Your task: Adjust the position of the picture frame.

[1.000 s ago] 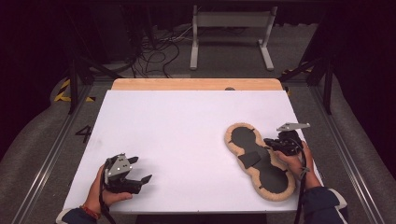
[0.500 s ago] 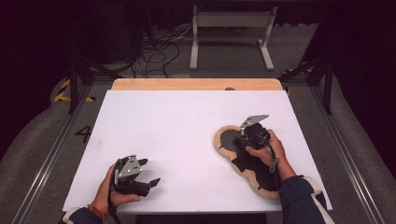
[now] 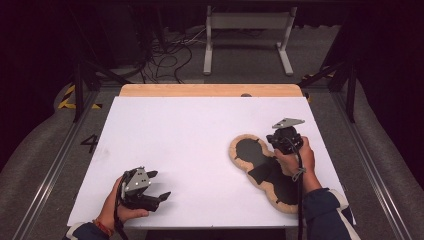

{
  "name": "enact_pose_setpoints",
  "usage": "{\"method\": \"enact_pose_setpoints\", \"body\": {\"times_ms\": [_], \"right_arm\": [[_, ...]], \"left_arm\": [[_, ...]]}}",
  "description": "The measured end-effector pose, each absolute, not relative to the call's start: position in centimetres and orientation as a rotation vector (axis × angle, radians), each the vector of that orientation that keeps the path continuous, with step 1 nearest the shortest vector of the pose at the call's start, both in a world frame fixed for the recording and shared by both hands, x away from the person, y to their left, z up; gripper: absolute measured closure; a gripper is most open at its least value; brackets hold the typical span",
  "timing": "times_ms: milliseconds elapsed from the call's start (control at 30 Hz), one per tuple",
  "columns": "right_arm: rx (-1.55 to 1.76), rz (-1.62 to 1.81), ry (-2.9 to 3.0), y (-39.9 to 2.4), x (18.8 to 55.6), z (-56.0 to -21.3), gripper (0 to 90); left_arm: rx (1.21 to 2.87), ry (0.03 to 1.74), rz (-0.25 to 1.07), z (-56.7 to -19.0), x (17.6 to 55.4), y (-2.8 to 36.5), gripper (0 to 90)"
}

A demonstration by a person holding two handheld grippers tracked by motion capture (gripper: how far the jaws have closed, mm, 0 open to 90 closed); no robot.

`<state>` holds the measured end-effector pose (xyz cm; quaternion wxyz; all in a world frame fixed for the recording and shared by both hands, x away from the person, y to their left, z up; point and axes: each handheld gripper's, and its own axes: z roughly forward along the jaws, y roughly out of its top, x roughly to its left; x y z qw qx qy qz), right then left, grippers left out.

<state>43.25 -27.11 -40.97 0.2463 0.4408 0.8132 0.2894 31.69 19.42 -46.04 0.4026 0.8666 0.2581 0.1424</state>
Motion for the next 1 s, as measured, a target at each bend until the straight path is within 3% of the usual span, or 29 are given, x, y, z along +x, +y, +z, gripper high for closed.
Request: {"method": "enact_pose_setpoints", "body": {"times_ms": [167, 433, 1000], "right_arm": [[1.305, 0.712, 2.294, -28.1, 44.2, -42.2, 90.0], [1.238, 0.767, 2.391, -26.2, 44.3, -42.7, 90.0], [0.971, 0.724, 2.546, -17.5, 43.4, -42.9, 90.0]], "left_arm": [[2.180, 0.656, 0.351, -46.1, 31.7, 19.5, 18.1], [2.184, 0.646, 0.348, -46.1, 31.7, 19.3, 18.5], [2.203, 0.644, 0.347, -46.1, 31.8, 19.0, 18.4]]}}
